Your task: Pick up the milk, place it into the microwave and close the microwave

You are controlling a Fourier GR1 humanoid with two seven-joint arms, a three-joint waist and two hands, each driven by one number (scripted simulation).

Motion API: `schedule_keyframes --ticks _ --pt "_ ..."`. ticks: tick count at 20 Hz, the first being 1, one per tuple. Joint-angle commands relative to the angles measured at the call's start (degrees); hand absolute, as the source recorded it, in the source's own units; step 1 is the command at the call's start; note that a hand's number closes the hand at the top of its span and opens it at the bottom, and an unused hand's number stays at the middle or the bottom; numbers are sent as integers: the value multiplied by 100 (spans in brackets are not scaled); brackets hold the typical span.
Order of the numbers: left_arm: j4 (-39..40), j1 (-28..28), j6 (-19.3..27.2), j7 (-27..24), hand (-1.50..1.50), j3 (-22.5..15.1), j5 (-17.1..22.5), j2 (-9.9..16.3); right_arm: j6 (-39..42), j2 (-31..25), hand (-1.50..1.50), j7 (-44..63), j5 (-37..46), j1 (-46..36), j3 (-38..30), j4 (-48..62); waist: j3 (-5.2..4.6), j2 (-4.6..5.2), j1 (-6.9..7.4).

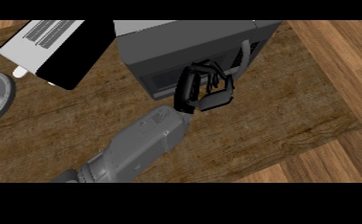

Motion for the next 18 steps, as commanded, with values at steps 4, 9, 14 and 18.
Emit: schedule_keyframes --ticks 4,9,14,18 --pt "460 -561 -57 99 150 243 199 3 174 -84 -150 -5 -228 -200 -35 280 -16 68 -13" --pt "443 -623 -87 72 150 161 340 3 263 -157 -150 0 -337 -309 -73 505 -7 61 4" --pt "510 -604 -100 -23 150 55 391 3 370 -258 -150 72 -441 -432 -51 644 -10 79 52" --pt "540 -638 -133 -50 150 -5 455 3 358 -357 -150 115 -450 -565 -70 760 -10 112 126"
